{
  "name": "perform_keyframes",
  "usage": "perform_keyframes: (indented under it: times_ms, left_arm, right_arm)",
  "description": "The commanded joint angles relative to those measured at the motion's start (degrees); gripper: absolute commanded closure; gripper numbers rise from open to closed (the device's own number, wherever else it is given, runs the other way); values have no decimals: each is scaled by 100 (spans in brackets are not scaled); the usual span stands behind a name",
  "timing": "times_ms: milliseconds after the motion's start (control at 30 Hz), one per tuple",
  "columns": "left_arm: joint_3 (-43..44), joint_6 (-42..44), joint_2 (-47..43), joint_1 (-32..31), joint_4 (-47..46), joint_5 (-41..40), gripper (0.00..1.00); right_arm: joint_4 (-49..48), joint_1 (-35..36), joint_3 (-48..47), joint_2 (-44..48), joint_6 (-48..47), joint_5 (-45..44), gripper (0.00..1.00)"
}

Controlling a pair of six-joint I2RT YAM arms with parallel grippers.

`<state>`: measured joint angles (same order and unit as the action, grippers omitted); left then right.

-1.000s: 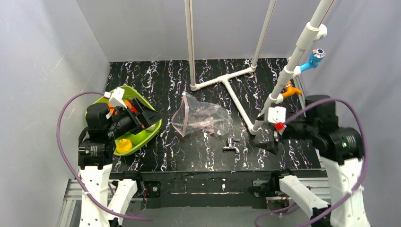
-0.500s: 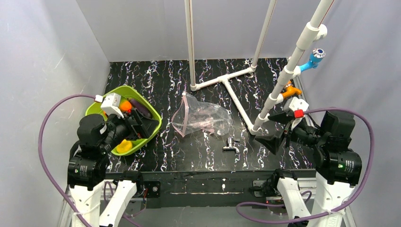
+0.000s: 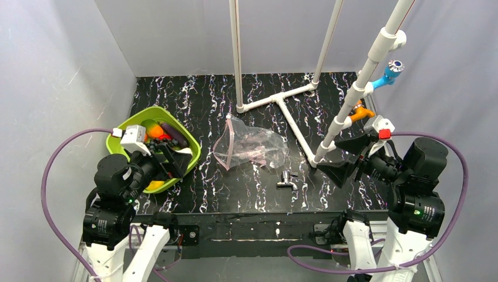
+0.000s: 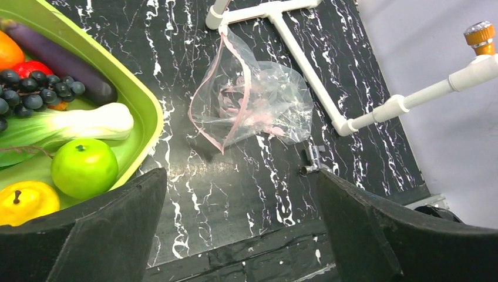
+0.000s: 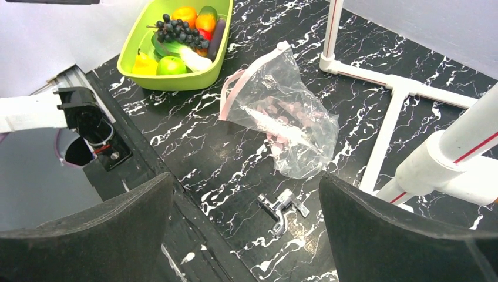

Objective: Open the zip-top bag and remove the fake food
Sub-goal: Reset both arms

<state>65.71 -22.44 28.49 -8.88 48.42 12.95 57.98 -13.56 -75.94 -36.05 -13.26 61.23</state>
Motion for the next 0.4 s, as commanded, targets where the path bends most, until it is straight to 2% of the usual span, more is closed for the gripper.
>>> perform_keyframes:
  times_ms: [0, 367]
  left_arm:
    - [-57, 67, 22, -42, -87, 354, 2]
    - [-60, 100, 28, -122, -171, 530, 2]
  right_arm:
    - [-334, -69, -54, 55, 378, 77, 2]
    - [-440, -368, -46, 156, 576, 366, 2]
